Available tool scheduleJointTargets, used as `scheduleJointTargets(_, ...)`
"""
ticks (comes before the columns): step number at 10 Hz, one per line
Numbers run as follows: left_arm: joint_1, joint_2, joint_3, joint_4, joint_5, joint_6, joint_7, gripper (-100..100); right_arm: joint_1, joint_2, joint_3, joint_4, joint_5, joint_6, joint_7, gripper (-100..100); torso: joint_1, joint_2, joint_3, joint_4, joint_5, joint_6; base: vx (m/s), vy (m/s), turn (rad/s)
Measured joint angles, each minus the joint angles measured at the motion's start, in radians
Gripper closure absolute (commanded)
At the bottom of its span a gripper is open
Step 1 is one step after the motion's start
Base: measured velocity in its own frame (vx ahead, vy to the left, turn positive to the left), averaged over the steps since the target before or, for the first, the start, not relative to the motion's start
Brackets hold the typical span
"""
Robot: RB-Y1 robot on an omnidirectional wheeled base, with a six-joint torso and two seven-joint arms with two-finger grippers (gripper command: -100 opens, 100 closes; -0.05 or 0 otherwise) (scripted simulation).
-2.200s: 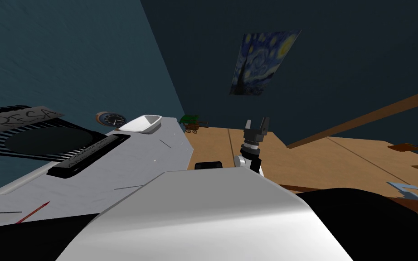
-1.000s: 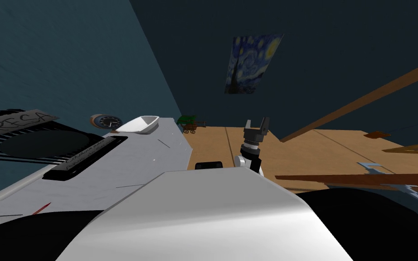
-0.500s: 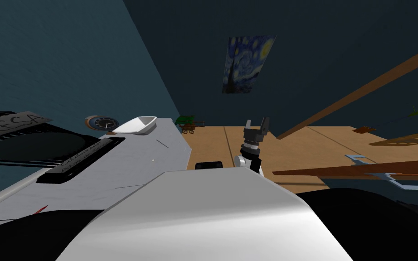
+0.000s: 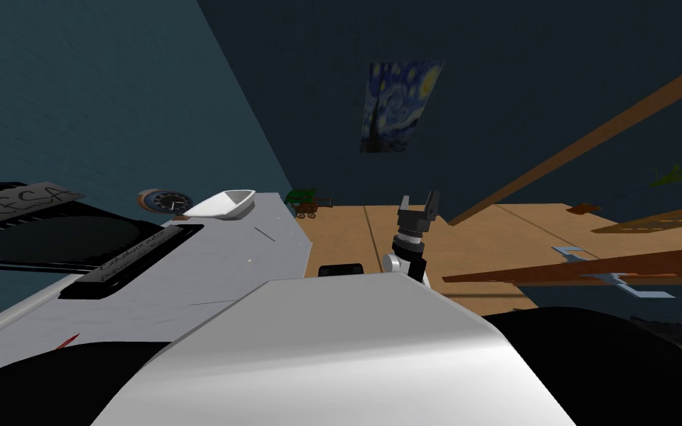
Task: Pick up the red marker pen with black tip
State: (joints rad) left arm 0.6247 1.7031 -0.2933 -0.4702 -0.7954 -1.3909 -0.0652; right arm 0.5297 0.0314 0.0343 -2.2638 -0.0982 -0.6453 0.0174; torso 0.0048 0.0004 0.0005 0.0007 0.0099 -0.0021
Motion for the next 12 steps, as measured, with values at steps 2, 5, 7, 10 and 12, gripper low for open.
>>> scheduleJointTargets(2,0.000,0.000,0.000,0.000,0.000,0.000,0.000,100,0.000,0.000,0.000,0.000,0.000,0.000,0.000,0,0.000,0.000,0.000,0.000,0.000,0.000,0.000,0.000,0.000)
scheduleJointTargets(5,0.000,0.000,0.000,0.000,0.000,0.000,0.000,100,0.000,0.000,0.000,0.000,0.000,0.000,0.000,0,0.000,0.000,0.000,0.000,0.000,0.000,0.015,0.000,0.040)
scheduleJointTargets(7,-0.057,0.007,-0.059,0.012,0.012,-0.009,-0.019,100,0.000,0.000,0.000,0.000,0.000,0.000,0.000,0,0.000,-0.003,-0.002,-0.001,0.000,0.000,0.040,-0.001,0.039)
scheduleJointTargets(10,-0.041,0.036,-0.106,-0.025,0.090,0.015,-0.029,100,0.000,0.000,0.000,0.000,0.000,0.000,0.000,0,0.000,-0.003,-0.002,-0.001,0.000,0.000,0.033,0.002,0.050)
scheduleJointTargets(12,-0.070,0.044,-0.148,-0.026,0.110,0.015,-0.041,100,0.000,0.000,0.000,0.000,0.000,0.000,0.000,0,0.000,-0.003,-0.002,-0.001,0.000,0.000,0.037,-0.001,0.096)
